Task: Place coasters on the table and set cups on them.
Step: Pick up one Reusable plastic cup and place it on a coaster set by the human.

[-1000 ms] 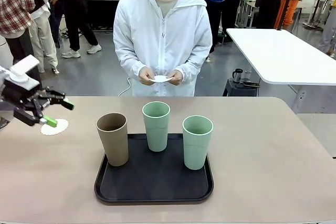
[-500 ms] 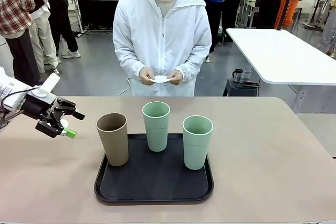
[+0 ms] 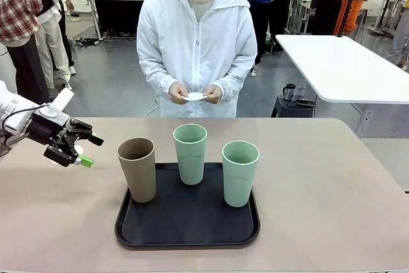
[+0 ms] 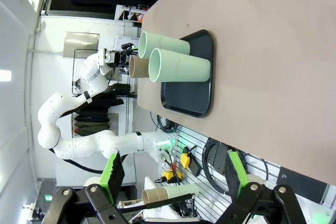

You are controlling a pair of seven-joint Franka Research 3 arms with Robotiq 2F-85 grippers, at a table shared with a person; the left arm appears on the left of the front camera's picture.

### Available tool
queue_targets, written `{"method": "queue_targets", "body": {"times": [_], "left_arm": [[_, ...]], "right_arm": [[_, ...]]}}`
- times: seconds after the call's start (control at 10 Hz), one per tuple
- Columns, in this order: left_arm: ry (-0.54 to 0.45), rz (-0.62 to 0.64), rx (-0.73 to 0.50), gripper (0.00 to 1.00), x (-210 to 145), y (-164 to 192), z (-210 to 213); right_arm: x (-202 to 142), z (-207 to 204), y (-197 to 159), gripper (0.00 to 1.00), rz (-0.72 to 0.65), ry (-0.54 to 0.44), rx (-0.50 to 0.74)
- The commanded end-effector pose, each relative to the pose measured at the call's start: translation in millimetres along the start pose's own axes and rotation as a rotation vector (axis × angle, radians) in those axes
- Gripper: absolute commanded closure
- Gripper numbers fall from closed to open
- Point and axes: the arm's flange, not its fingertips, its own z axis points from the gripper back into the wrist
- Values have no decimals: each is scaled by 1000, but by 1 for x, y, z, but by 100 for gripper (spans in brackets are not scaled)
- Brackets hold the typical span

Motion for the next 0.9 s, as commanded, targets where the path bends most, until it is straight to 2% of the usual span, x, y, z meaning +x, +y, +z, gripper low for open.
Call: {"method": "queue_targets", "body": {"times": [0.0,0.2,0.4,0.6,0.8], "left_arm": [[-1,-20,0,0,-2,0,0],[0,0,-1,0,0,0,0],[-118,52,14,0,-7,-5,-9],[-145,18,-13,0,-14,-12,-17],[-213,5,-72,0,-21,-21,-26]], "right_arm": [[0,0,0,0,-3,1,11],[0,0,0,0,-3,1,11],[0,0,0,0,-3,1,11],[0,0,0,0,-3,1,11],[0,0,0,0,-3,1,11]]}}
